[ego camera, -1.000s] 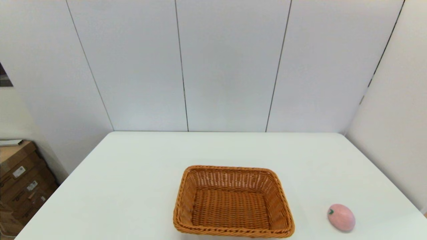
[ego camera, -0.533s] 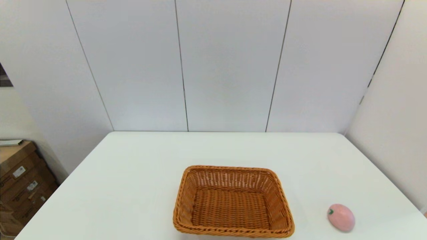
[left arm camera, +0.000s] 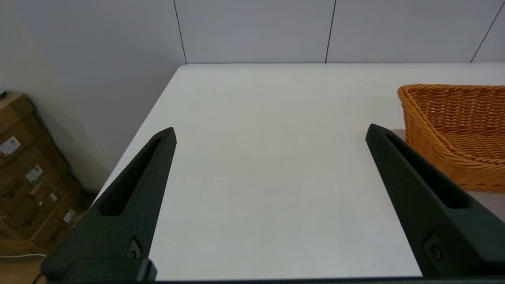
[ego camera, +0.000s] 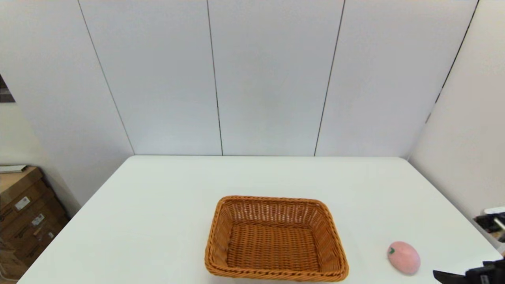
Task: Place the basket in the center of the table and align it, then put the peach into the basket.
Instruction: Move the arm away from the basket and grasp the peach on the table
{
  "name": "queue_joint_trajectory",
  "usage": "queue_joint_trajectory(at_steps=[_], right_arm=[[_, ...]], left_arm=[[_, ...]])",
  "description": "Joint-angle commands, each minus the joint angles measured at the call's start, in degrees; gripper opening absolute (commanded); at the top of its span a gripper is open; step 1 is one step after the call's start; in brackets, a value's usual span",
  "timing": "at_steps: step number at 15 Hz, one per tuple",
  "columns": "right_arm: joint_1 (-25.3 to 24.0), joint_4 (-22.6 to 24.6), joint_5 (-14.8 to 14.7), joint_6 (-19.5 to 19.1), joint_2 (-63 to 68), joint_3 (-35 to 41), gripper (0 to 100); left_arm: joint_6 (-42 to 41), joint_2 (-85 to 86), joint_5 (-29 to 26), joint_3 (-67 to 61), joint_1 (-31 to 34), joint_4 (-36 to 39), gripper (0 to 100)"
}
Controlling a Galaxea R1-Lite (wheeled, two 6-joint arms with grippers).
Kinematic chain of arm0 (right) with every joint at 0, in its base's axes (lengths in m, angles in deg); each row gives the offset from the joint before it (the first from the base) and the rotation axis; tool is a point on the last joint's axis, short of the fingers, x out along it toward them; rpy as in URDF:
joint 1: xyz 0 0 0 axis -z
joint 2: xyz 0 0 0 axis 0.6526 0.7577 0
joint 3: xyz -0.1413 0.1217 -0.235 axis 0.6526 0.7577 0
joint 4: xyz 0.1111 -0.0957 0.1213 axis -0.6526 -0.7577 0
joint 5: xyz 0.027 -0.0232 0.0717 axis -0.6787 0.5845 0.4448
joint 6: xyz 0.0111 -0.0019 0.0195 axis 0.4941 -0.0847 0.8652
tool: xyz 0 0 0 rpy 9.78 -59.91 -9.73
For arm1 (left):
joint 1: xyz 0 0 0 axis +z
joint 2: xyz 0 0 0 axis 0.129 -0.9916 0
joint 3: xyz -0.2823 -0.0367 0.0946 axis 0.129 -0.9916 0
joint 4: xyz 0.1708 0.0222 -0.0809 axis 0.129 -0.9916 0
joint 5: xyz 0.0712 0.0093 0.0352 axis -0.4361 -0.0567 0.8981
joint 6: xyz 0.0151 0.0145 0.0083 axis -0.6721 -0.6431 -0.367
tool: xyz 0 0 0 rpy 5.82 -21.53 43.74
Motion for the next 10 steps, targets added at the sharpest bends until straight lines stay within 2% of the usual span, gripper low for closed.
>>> queue_joint_trajectory(at_steps=[1,3,5,6,10], right_arm=[[-0.4,14.4,0.1,-0.7,27.8,-2.9,100],[-0.9,17.2,-0.1,-0.5,34.0,-4.1,100],[-0.7,22.8,-0.2,-0.1,39.2,-4.0,100],[-0.7,24.0,-0.1,-0.1,40.2,-3.8,100],[-0.7,25.2,-0.1,0.0,43.7,-4.8,100]], left_arm=[[0.2,0.0,0.1,0.0,0.0,0.0,100],[0.4,0.0,0.1,0.0,0.0,0.0,100],[0.4,0.0,0.1,0.0,0.0,0.0,100],[0.5,0.0,0.1,0.0,0.0,0.0,100],[0.3,0.0,0.1,0.0,0.0,0.0,100]])
